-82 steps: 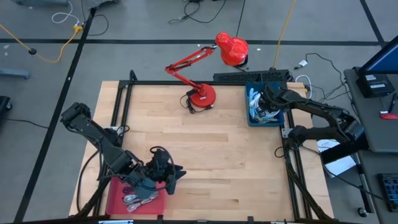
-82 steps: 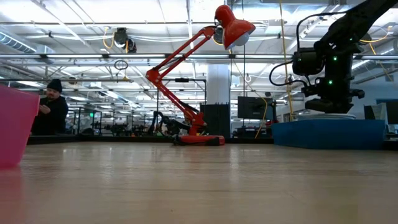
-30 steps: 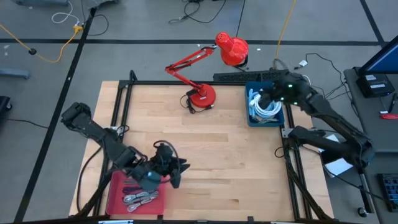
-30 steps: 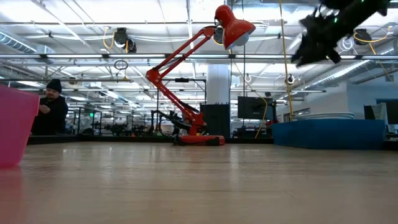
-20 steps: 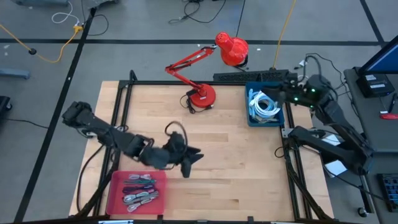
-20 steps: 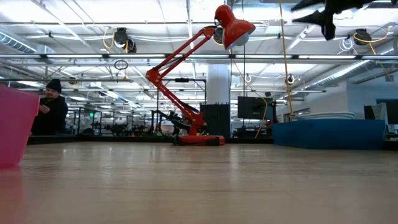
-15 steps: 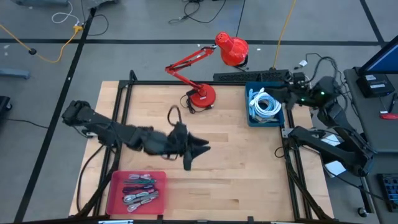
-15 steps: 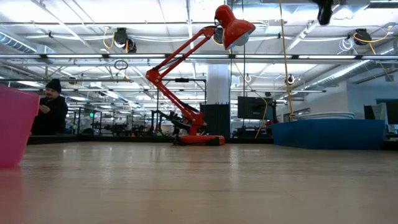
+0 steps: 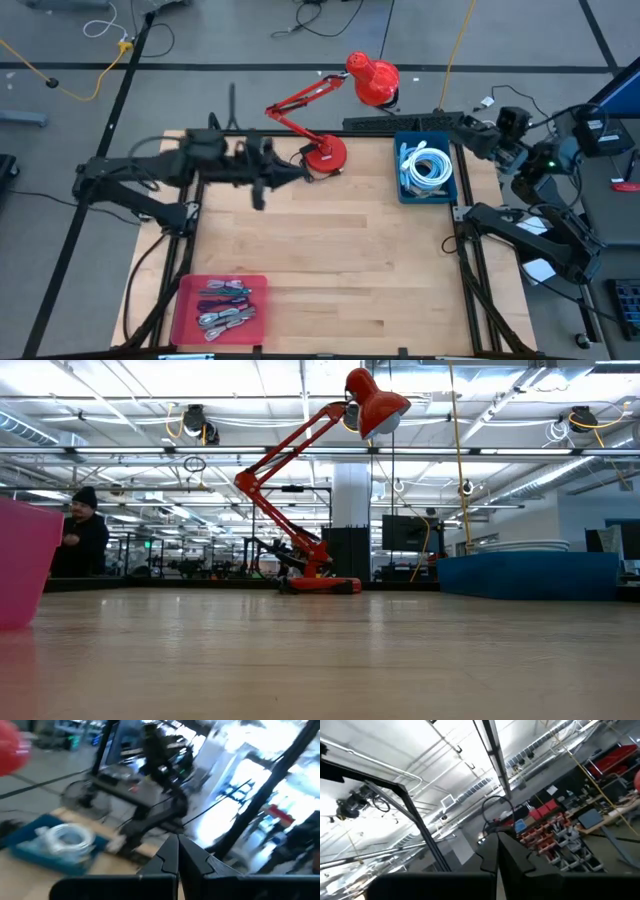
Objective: Sort cables
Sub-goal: Return to Home Position
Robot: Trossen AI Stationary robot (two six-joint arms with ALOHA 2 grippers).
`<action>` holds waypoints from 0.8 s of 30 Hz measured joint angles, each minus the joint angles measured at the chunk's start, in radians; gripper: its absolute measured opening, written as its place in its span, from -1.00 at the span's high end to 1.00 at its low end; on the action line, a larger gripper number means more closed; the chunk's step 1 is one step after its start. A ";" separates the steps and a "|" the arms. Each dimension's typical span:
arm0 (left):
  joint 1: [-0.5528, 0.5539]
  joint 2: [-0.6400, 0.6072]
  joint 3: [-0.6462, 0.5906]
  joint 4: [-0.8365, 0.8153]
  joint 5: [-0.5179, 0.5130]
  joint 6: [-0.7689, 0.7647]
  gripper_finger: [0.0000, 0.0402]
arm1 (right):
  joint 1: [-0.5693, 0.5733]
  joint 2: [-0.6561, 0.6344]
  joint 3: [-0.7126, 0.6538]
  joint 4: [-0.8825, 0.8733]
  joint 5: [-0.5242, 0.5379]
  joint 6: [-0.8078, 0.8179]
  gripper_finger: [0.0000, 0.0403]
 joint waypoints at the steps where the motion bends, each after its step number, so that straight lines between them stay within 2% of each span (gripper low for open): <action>1: 0.016 -0.028 0.000 -0.054 0.002 0.014 0.99 | 0.000 -0.002 -0.001 0.000 0.000 0.009 0.99; 5: 0.087 -0.147 0.000 -0.221 -0.005 0.092 0.99 | 0.000 -0.013 -0.001 0.004 0.025 0.006 1.00; 9: 0.166 -0.256 0.000 -0.313 0.067 0.171 0.99 | 0.000 -0.014 0.006 -0.005 0.080 -0.069 1.00; 13: 0.202 -0.360 0.000 -0.476 0.112 0.219 0.99 | 0.003 -0.017 0.028 -0.067 0.039 -0.178 1.00; 16: 0.204 -0.424 -0.011 -0.573 0.102 0.211 1.00 | 0.028 -0.028 0.029 -0.149 0.028 -0.245 1.00; 18: 0.195 -0.469 -0.051 -0.581 0.100 0.197 1.00 | 0.051 -0.041 0.029 -0.234 0.029 -0.339 1.00; 21: 0.182 -0.547 -0.149 -0.574 0.096 0.183 1.00 | 0.087 -0.063 0.029 -0.455 0.041 -0.511 1.00; 24: 0.178 -0.633 -0.305 -0.514 0.067 0.130 1.00 | 0.125 -0.080 0.000 -0.739 0.128 -0.650 1.00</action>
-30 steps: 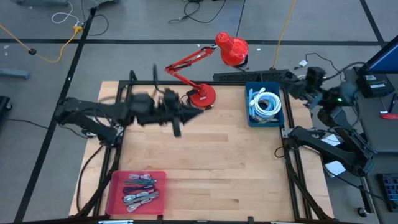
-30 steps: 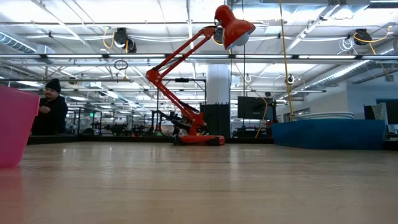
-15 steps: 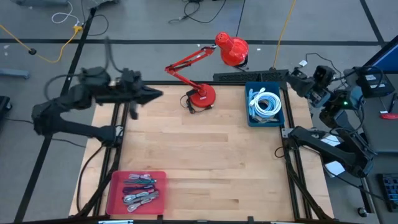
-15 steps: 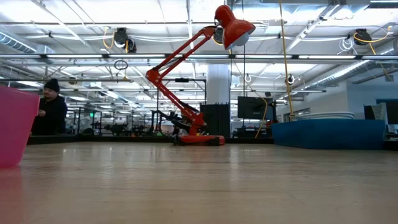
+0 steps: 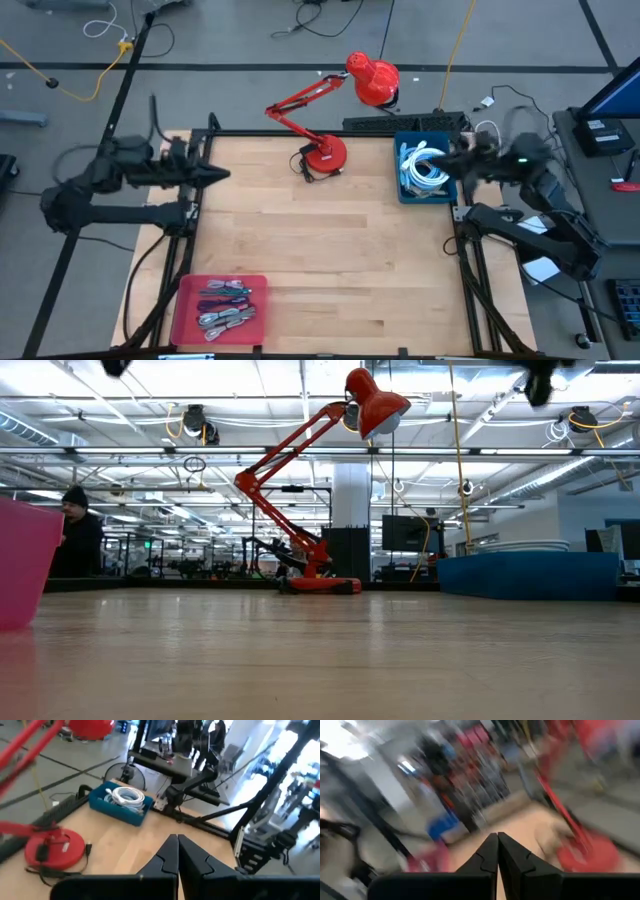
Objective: Sort cables
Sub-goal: Return to Home Position
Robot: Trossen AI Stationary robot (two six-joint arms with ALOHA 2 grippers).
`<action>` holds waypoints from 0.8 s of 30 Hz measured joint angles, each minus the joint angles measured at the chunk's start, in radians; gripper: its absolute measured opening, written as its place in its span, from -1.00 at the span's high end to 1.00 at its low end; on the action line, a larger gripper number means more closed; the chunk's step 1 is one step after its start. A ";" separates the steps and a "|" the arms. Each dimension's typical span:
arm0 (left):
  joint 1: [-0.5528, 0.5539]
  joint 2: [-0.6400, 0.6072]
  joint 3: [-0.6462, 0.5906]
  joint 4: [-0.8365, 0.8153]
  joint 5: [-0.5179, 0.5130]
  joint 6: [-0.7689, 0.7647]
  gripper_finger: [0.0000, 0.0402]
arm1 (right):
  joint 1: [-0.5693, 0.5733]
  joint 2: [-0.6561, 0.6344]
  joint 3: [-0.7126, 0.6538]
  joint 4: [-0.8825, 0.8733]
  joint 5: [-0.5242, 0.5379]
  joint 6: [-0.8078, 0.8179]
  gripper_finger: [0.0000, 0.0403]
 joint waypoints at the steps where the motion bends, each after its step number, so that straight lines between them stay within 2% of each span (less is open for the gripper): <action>1: 0.000 -0.029 -0.063 0.045 -0.001 -0.024 1.00 | 0.014 -0.006 -0.021 -0.066 0.034 -0.028 1.00; 3: 0.000 -0.084 -0.196 0.172 -0.001 -0.084 1.00 | 0.043 -0.029 -0.095 -0.134 0.082 -0.060 1.00; 5: 0.000 -0.129 -0.327 0.322 -0.001 -0.142 1.00 | 0.066 -0.066 -0.191 -0.104 0.110 -0.050 1.00; 8: 0.001 -0.176 -0.490 0.526 -0.017 -0.213 1.00 | 0.081 -0.130 -0.350 0.085 0.132 0.028 1.00; 11: 0.001 -0.207 -0.601 0.671 -0.072 -0.265 1.00 | 0.094 -0.179 -0.493 0.313 0.193 0.144 1.00; 13: 0.001 -0.223 -0.646 0.704 -0.114 -0.287 1.00 | 0.111 -0.200 -0.568 0.396 0.248 0.192 1.00; 16: 0.001 -0.240 -0.679 0.702 -0.157 -0.296 1.00 | 0.140 -0.233 -0.640 0.418 0.314 0.207 1.00; 21: 0.001 -0.251 -0.702 0.680 -0.168 -0.296 1.00 | 0.176 -0.292 -0.694 0.401 0.321 0.192 1.00; 24: 0.001 -0.250 -0.720 0.570 -0.174 -0.332 1.00 | 0.197 -0.327 -0.711 0.339 0.321 0.188 1.00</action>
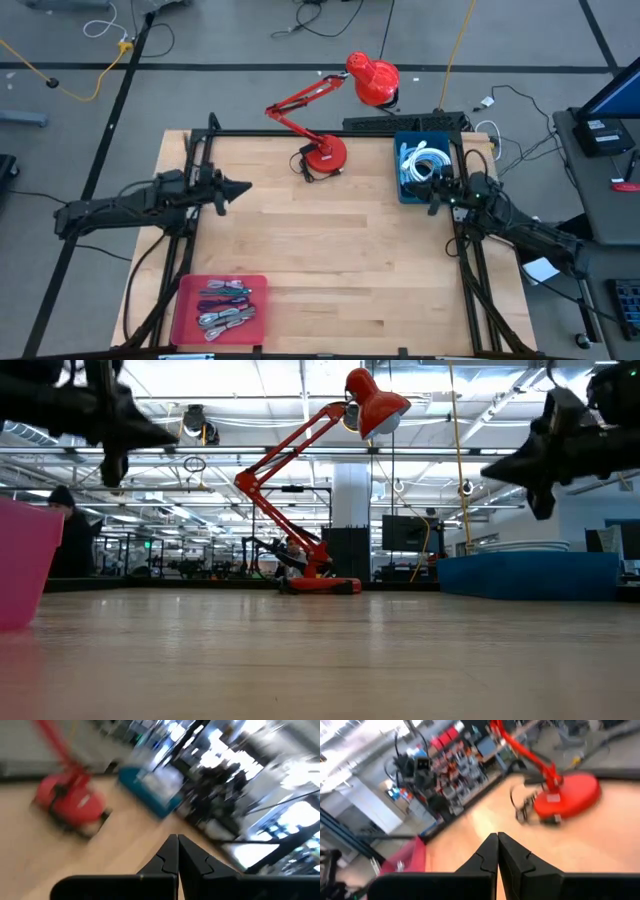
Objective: Sort cables
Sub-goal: Return to Home Position
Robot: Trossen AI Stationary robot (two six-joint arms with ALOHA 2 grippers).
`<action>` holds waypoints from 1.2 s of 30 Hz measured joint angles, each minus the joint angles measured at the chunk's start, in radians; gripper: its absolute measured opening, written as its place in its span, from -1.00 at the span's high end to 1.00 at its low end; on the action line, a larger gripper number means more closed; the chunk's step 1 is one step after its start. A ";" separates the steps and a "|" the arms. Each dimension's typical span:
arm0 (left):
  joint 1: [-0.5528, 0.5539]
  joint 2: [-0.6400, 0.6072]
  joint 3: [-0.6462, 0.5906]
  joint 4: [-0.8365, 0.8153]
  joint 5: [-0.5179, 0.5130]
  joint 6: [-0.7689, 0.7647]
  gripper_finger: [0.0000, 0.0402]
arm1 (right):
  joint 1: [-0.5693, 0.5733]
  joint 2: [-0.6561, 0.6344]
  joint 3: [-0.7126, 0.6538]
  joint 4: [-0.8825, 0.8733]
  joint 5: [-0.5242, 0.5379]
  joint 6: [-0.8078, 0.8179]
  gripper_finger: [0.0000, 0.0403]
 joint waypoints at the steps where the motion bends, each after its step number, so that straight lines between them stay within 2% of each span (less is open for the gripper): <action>1: 0.000 0.000 -0.010 -0.038 -0.004 -0.017 1.00 | 0.008 -0.012 -0.007 -0.030 0.000 0.000 1.00; 4: 0.000 -0.002 -0.067 -0.055 -0.001 -0.056 1.00 | 0.030 -0.050 -0.026 -0.113 0.003 0.001 1.00; 12: 0.000 -0.026 -0.259 0.094 0.026 -0.168 1.00 | 0.058 -0.116 -0.034 -0.306 0.001 -0.017 1.00; 15: 0.000 -0.024 -0.256 0.045 0.044 -0.175 1.00 | 0.058 -0.117 -0.034 -0.377 0.002 -0.029 1.00; 23: 0.001 -0.025 -0.255 0.035 0.045 -0.040 1.00 | 0.058 -0.102 -0.035 -0.388 0.008 -0.139 1.00; 29: 0.002 0.003 -0.254 0.032 -0.009 0.270 0.98 | 0.057 -0.002 -0.036 -0.403 0.176 -0.163 1.00; 33: 0.004 0.047 -0.254 0.048 -0.105 0.281 0.97 | 0.057 0.081 -0.036 -0.406 0.259 -0.160 1.00; 36: 0.008 0.073 -0.254 0.050 -0.131 0.284 0.99 | 0.059 0.121 -0.036 -0.402 0.250 -0.181 1.00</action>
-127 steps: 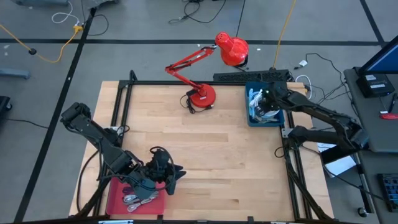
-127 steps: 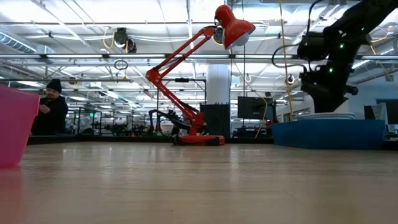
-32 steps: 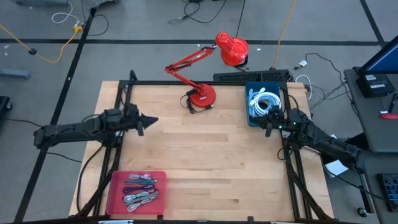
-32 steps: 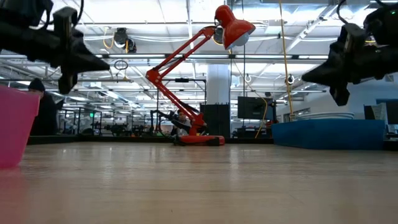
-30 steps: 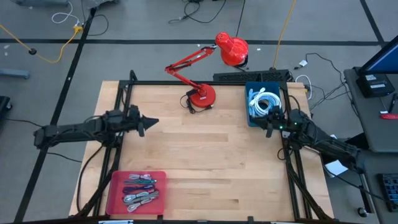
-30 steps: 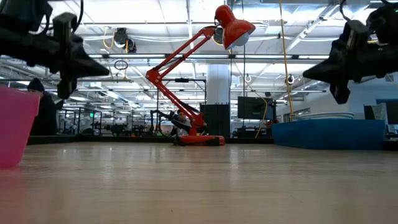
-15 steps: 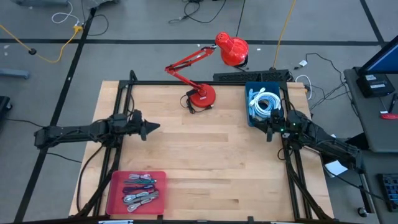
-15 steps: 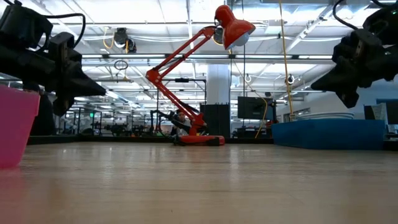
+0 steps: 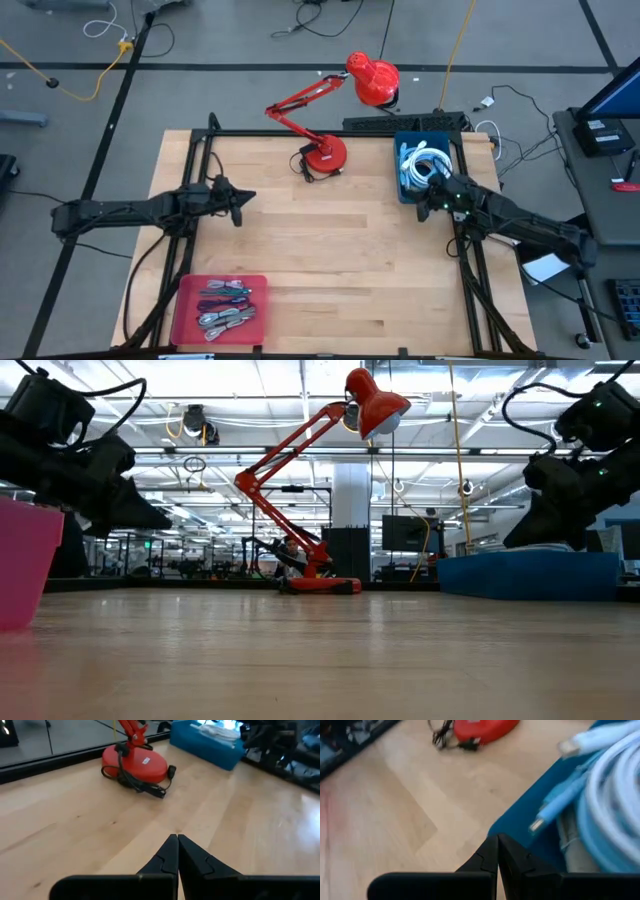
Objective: Sort cables
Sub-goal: Return to Home Position
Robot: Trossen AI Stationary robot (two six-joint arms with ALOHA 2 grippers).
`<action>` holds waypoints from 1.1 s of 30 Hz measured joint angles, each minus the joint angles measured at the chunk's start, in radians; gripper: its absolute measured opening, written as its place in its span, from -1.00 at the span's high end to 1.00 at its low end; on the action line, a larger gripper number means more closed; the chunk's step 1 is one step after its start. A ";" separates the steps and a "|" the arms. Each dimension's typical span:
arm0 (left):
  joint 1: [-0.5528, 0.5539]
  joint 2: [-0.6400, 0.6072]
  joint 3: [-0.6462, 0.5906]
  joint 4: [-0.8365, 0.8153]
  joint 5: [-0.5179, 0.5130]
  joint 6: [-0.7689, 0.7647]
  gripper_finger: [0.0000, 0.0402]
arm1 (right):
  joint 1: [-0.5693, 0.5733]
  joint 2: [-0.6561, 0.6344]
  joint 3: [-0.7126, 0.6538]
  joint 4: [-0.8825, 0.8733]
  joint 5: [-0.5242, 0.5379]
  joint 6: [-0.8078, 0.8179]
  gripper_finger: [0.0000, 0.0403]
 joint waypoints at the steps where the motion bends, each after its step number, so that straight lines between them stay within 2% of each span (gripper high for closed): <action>1: 0.000 0.007 0.000 0.000 -0.002 0.015 0.99 | 0.001 0.010 0.000 0.004 -0.014 -0.006 1.00; 5: 0.000 0.023 0.000 0.000 -0.002 0.068 0.95 | 0.006 0.038 -0.001 0.007 -0.016 0.016 1.00; 12: 0.000 0.022 -0.002 0.026 -0.005 0.058 0.92 | 0.006 0.050 -0.001 0.049 -0.015 0.129 1.00; 18: 0.000 0.022 -0.003 0.046 -0.005 0.060 0.99 | 0.006 0.050 -0.001 0.170 -0.014 0.128 1.00; 27: 0.000 0.022 -0.003 0.049 -0.005 0.060 0.88 | 0.006 0.050 -0.010 0.431 -0.015 0.127 1.00; 33: 0.000 0.022 -0.003 0.050 -0.004 0.060 0.87 | 0.005 0.050 -0.008 0.514 -0.015 0.127 1.00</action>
